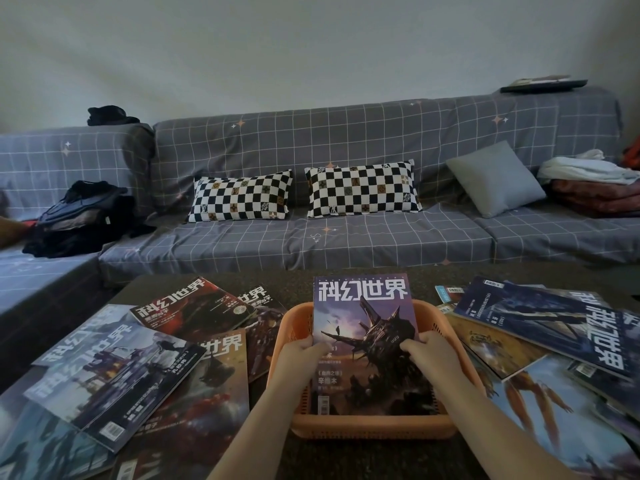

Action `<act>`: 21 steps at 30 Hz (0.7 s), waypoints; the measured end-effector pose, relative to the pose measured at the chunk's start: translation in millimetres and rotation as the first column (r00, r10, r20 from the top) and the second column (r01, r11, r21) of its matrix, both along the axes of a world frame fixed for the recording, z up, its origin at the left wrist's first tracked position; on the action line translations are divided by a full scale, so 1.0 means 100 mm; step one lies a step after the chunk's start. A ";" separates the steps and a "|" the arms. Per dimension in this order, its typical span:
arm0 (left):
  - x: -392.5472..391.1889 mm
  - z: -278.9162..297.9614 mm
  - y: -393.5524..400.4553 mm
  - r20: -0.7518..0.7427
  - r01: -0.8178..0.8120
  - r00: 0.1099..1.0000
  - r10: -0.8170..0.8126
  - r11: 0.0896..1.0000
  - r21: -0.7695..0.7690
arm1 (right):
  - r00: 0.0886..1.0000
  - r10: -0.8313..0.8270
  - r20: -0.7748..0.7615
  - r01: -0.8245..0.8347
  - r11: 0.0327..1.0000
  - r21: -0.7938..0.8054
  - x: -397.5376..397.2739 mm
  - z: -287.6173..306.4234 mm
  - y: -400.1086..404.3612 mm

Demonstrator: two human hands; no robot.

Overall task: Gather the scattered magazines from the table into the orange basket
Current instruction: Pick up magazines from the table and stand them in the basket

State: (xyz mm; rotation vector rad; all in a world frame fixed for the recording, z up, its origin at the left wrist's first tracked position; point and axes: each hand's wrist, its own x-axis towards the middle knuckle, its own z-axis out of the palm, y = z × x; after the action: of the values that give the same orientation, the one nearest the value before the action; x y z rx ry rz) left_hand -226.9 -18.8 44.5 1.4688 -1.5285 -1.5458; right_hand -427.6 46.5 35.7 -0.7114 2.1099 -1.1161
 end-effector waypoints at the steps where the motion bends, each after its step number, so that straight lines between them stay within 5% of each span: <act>1: 0.01 0.00 0.00 -0.007 0.001 1.000 -0.001 1.000 0.010 | 1.000 0.001 -0.007 -0.001 1.000 -0.005 0.00 0.00 0.00; 21: -0.04 0.06 0.09 0.056 0.057 0.997 -0.056 0.998 -0.029 | 0.999 0.042 -0.019 -0.041 0.999 0.027 0.02 0.03 0.02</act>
State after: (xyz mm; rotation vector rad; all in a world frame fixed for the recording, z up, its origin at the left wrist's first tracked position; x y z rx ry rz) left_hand -230.8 -9.7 50.8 1.4744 -1.6312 -1.5192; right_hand -425.9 48.4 38.5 -0.7532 2.1133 -1.0603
